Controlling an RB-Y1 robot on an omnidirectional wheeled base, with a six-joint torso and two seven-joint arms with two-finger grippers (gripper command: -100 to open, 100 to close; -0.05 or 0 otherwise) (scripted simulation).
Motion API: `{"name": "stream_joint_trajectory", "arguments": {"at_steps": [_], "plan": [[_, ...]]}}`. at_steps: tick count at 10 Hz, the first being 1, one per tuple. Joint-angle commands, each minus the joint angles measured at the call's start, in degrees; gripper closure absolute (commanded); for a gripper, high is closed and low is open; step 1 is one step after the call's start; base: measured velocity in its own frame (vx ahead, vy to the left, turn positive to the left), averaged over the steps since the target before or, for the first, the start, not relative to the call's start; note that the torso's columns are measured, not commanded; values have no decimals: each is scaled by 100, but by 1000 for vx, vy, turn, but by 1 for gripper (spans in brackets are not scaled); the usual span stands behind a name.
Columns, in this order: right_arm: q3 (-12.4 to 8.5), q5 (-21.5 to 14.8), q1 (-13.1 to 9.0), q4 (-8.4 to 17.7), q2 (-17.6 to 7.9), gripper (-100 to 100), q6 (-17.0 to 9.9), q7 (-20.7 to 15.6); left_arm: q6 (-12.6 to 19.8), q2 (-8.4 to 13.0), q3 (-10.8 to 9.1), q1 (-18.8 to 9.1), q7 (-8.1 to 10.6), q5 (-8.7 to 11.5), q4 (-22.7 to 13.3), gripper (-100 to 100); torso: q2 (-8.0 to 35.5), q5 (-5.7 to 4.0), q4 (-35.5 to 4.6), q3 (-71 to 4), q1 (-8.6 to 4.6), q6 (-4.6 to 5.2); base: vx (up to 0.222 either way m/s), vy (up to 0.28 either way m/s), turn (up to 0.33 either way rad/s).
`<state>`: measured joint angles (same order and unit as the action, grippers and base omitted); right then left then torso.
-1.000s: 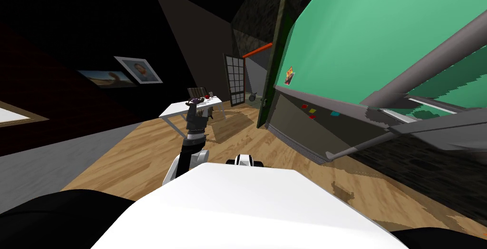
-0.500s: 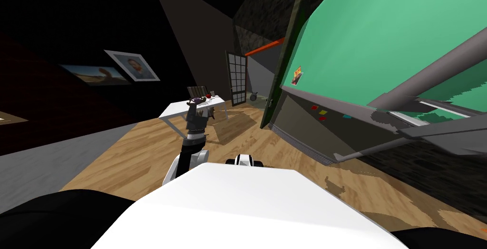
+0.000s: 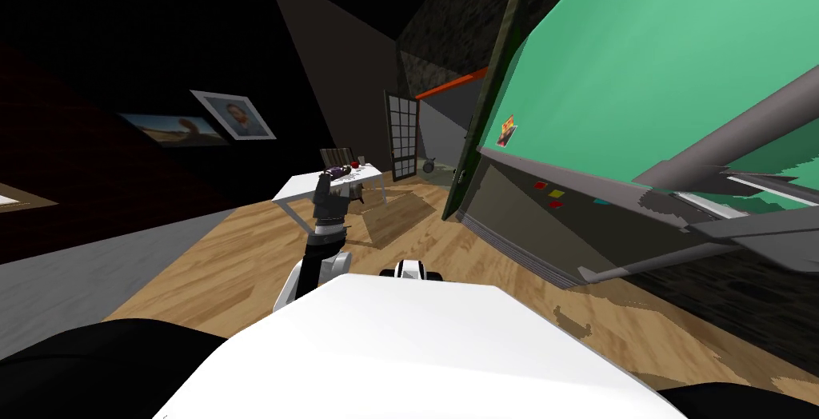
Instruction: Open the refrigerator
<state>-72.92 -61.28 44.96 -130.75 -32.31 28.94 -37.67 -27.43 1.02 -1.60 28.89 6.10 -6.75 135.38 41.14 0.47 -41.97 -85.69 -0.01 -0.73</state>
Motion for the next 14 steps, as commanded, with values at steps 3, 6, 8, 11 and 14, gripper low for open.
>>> {"name": "stream_joint_trajectory", "arguments": {"at_steps": [3, 6, 8, 11, 14], "plan": [[-86, 7, 0, -5, -17, 100, -92, 19, 0, 0, 0, 1, 0, 0, 1, 0, -39, 9, 17, -20, 48, -9, 80, 43, -45], [-86, 7, 0, -5, -17, 100, -92, 19, 0, -1, 0, 1, 0, 0, 1, 0, -58, 17, 26, -47, 31, -40, 55, 53, -33], [-86, 7, 0, -5, -17, 100, -92, 19, 0, 0, 0, 0, 0, 0, 0, 0, -54, 14, 24, -45, 20, -36, 3, 3, 9], [-127, -20, 117, 34, 75, 100, -51, 28, 0, 0, 0, 0, 0, 0, 0, 0, -89, -6, 44, -58, 18, -40, 56, 35, 33], [-187, -47, 192, 46, 91, 100, -90, 57, -1, -1, 0, 2, 0, 0, 1, 0, -122, -7, 60, -84, 17, -52, 130, 93, -115]]}}
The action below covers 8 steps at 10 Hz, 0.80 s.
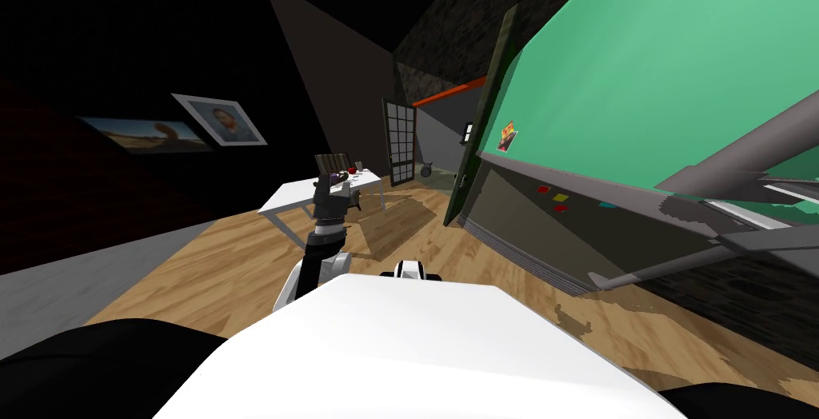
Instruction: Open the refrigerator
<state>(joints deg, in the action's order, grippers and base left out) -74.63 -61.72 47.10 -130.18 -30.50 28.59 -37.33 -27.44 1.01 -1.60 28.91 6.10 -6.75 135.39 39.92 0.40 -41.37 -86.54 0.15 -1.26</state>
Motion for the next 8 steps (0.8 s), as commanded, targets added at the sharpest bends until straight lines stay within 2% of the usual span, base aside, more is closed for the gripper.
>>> {"name": "stream_joint_trajectory", "arguments": {"at_steps": [1, 5, 8], "plan": [[-75, -31, 53, 0, -72, 100, -95, 52, 0, 0, 0, 0, 0, 0, 0, 0, -2, 3, 3, -5, 2, -11, 143, 148, -74], [-134, -58, 127, 12, -55, 100, -135, 80, 0, 0, 1, -2, 0, 0, 0, 0, -28, 9, 13, -35, -14, -37, 91, 145, 9], [-252, -112, 276, 34, -22, 100, -213, 138, 0, -1, 1, 0, 0, 0, 0, 0, -17, 12, 11, -21, 18, -15, 93, 222, -120]]}}
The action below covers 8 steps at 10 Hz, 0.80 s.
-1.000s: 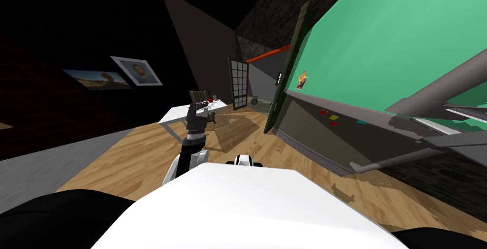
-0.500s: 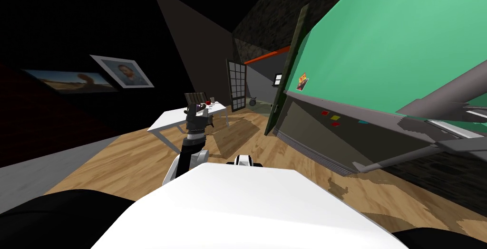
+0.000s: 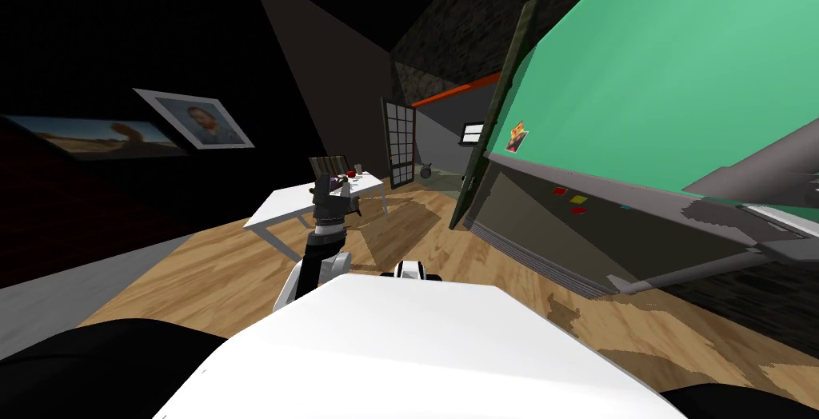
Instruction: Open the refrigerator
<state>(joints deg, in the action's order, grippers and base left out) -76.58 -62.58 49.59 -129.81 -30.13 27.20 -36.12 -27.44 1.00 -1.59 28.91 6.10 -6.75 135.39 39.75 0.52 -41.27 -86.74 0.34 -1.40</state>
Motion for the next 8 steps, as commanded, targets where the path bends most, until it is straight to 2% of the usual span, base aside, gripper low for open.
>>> {"name": "stream_joint_trajectory", "arguments": {"at_steps": [1, 4, 5, 8], "plan": [[-57, -26, 27, -3, -60, 100, -74, 17, 0, 0, 0, 0, 0, 0, 0, 0, 32, 2, -13, 22, -6, 12, 90, 218, -36], [-175, -81, 176, 20, -26, 100, -153, 74, 0, 0, 0, 0, 0, 0, 0, 0, 41, 4, -20, 28, -10, 20, 121, 239, -47], [-192, -75, 309, 117, -201, -100, -204, 255, 0, 0, 0, 0, 0, 0, 0, 0, 63, 5, -28, 44, -8, 30, 10, 142, -156], [-257, -105, 512, 220, -564, -100, -412, 563, 1, 3, -2, -2, 0, 0, -1, 0, 183, -56, -72, 149, -108, 87, -29, -35, -24]]}}
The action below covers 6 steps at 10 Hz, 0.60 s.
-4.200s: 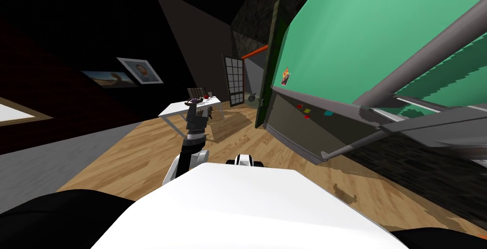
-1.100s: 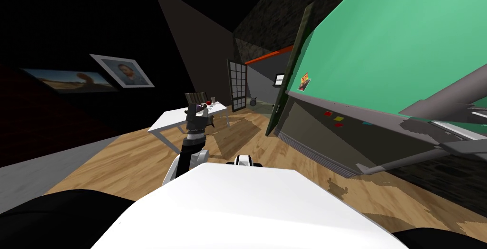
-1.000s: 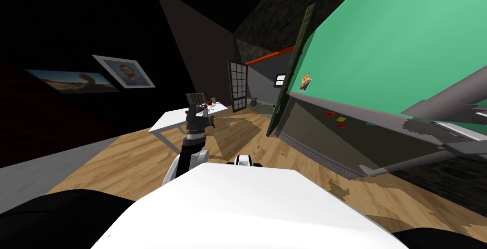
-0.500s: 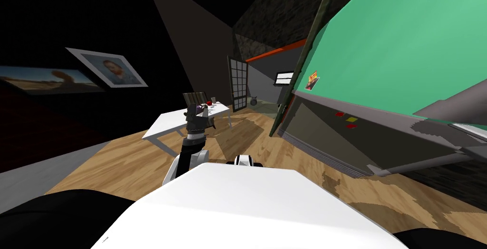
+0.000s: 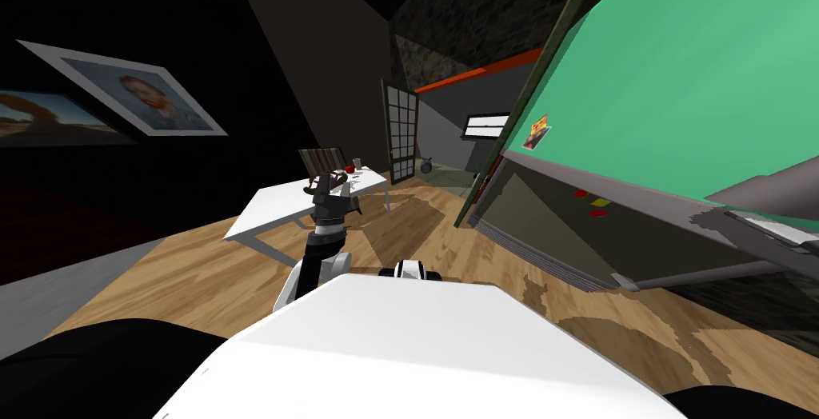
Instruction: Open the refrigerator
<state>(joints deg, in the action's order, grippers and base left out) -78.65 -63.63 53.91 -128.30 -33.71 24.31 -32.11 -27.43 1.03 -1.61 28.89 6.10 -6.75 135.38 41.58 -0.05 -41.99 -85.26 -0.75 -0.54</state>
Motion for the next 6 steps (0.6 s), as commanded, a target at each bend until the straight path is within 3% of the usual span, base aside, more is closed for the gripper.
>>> {"name": "stream_joint_trajectory", "arguments": {"at_steps": [1, 5, 6], "plan": [[-72, -11, 147, 104, -327, -100, -192, 264, 0, 0, 0, 0, 0, 0, 0, 0, 14, -5, -6, 22, 31, 25, 2, -30, -8], [-159, -51, 417, 242, -811, -100, -470, 674, 0, -1, 1, 0, 0, 0, 0, 0, 56, 26, -26, 50, 95, 39, -8, 5, -48], [-125, -56, 425, 187, -713, -100, -407, 622, 0, -1, 0, 0, 0, 0, 0, 0, 55, 40, -30, 43, 100, 38, -11, 1, -12]]}}
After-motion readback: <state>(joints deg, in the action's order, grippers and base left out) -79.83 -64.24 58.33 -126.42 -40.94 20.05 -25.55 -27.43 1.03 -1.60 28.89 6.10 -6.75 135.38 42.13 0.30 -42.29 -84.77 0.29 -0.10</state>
